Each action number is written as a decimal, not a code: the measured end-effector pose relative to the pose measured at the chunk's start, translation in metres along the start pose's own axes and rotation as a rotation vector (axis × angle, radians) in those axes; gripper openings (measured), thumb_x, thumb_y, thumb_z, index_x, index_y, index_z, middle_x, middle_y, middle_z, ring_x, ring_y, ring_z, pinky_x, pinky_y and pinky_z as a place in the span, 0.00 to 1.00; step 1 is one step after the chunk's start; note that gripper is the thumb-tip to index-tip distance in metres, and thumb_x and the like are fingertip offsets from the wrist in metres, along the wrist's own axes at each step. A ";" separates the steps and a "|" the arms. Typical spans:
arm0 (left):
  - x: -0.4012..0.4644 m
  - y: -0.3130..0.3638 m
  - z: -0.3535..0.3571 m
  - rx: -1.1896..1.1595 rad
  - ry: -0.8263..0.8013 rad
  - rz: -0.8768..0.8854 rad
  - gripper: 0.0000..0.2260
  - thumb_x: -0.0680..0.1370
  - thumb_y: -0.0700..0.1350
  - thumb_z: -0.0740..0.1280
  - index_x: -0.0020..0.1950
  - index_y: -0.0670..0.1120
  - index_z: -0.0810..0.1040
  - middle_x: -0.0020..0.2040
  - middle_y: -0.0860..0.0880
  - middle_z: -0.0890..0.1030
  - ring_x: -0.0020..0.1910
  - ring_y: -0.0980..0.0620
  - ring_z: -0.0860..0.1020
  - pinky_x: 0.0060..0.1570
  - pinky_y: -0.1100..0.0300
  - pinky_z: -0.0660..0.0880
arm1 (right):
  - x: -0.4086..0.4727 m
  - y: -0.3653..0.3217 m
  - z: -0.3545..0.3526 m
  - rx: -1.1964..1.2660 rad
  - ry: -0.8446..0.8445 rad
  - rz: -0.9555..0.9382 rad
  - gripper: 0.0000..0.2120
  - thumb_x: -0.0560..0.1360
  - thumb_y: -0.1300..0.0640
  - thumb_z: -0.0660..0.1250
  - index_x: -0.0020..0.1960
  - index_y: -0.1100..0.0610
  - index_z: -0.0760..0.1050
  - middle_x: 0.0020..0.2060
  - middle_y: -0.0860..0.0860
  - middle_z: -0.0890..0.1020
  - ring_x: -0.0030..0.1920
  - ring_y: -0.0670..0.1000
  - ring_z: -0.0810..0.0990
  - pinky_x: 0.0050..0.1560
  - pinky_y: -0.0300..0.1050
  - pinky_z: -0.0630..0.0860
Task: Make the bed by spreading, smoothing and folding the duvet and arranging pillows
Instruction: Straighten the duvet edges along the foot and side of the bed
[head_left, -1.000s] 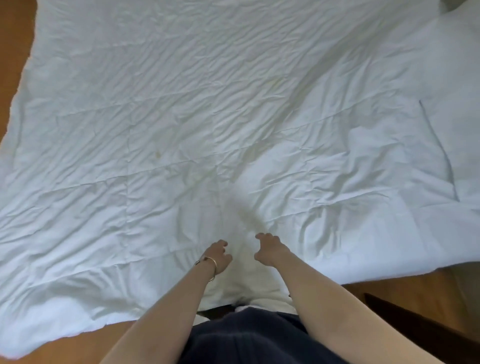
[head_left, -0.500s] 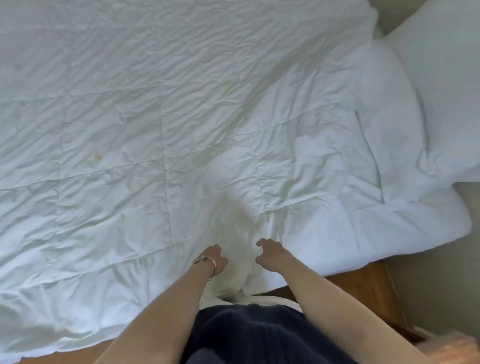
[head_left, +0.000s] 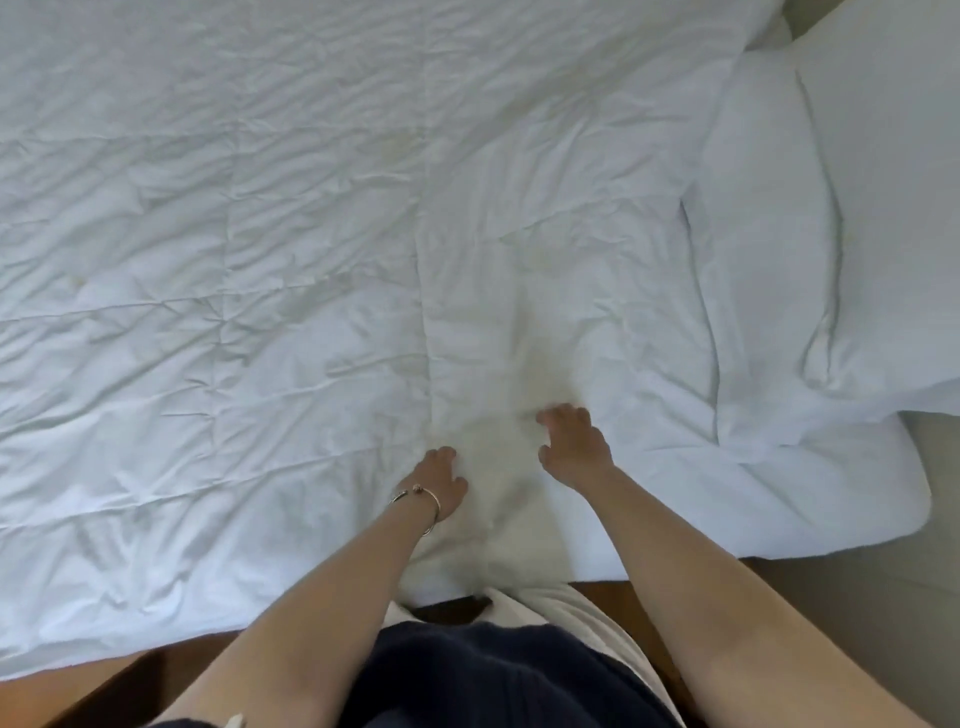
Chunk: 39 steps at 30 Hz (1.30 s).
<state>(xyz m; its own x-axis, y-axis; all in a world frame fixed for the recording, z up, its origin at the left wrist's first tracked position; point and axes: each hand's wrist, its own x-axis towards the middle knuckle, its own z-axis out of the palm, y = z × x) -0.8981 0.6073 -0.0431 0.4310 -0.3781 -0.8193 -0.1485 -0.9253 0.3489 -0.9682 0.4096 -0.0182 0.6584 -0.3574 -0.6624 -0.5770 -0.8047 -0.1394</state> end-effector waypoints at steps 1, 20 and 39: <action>0.001 0.020 0.007 -0.035 0.089 0.002 0.23 0.81 0.49 0.56 0.76 0.48 0.57 0.72 0.48 0.63 0.69 0.46 0.67 0.62 0.50 0.70 | 0.006 0.017 -0.007 -0.023 0.049 -0.024 0.25 0.75 0.60 0.59 0.72 0.49 0.64 0.68 0.50 0.65 0.69 0.54 0.60 0.63 0.48 0.68; 0.065 0.173 0.006 0.072 0.290 -0.115 0.45 0.75 0.29 0.57 0.73 0.70 0.39 0.70 0.47 0.61 0.62 0.39 0.72 0.57 0.46 0.74 | 0.086 0.115 -0.096 0.757 0.290 0.162 0.39 0.73 0.56 0.68 0.77 0.49 0.51 0.76 0.53 0.55 0.71 0.60 0.64 0.63 0.53 0.69; 0.156 0.202 -0.093 -0.353 0.482 0.212 0.26 0.80 0.41 0.58 0.74 0.60 0.59 0.67 0.45 0.72 0.65 0.43 0.72 0.63 0.56 0.68 | 0.137 0.073 -0.178 1.310 -0.162 -0.335 0.30 0.66 0.77 0.57 0.61 0.52 0.65 0.58 0.52 0.82 0.39 0.46 0.74 0.40 0.35 0.72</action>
<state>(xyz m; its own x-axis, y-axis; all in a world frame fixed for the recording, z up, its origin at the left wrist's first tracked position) -0.7784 0.3641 -0.0582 0.7894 -0.4202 -0.4475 -0.0072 -0.7353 0.6777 -0.8342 0.2178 0.0120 0.8451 -0.1033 -0.5245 -0.4932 0.2274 -0.8397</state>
